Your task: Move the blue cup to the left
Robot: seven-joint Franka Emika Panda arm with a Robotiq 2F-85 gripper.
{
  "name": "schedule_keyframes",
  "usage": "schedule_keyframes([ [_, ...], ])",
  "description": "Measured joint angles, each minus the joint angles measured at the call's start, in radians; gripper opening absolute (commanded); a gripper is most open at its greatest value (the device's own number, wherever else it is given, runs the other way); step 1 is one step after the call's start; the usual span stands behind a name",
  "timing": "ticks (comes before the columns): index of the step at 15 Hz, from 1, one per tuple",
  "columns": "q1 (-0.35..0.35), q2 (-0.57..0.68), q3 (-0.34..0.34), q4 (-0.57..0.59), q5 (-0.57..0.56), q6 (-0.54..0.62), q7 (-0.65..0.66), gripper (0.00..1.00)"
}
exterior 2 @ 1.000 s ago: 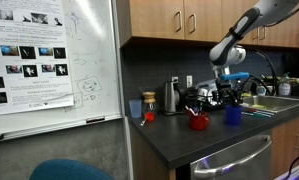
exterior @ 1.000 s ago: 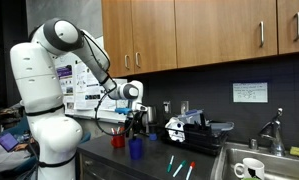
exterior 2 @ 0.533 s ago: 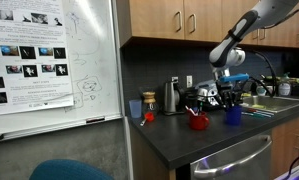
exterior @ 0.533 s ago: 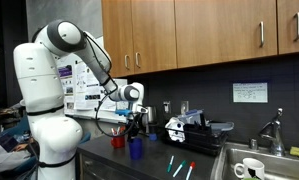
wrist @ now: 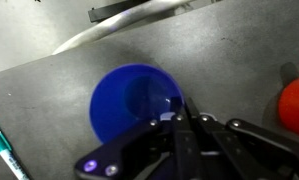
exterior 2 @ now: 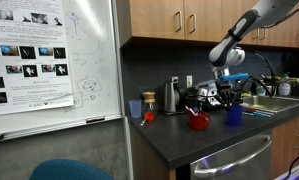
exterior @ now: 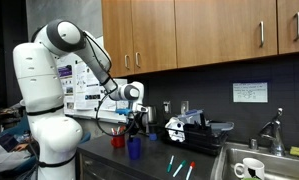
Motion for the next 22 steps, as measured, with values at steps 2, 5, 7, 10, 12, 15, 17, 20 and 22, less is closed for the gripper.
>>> schedule_keyframes([
  [2, 0.004, -0.012, 0.001, 0.005, 0.000, -0.003, 0.000, 0.01],
  [5, 0.012, -0.051, 0.004, 0.008, -0.002, -0.017, 0.000, 0.01],
  [7, 0.017, -0.085, 0.010, 0.009, -0.005, -0.030, 0.000, 0.01],
  [10, 0.027, -0.140, 0.021, 0.010, -0.005, -0.050, 0.000, 0.01],
  [12, 0.035, -0.175, 0.030, 0.010, -0.005, -0.063, 0.000, 0.01],
  [15, 0.049, -0.222, 0.046, 0.012, -0.005, -0.089, -0.004, 0.01],
  [17, 0.066, -0.254, 0.061, 0.013, -0.005, -0.104, -0.008, 0.01],
  [20, 0.101, -0.304, 0.089, 0.017, -0.005, -0.127, -0.019, 0.01],
  [22, 0.128, -0.335, 0.107, 0.022, -0.003, -0.140, -0.027, 0.01],
])
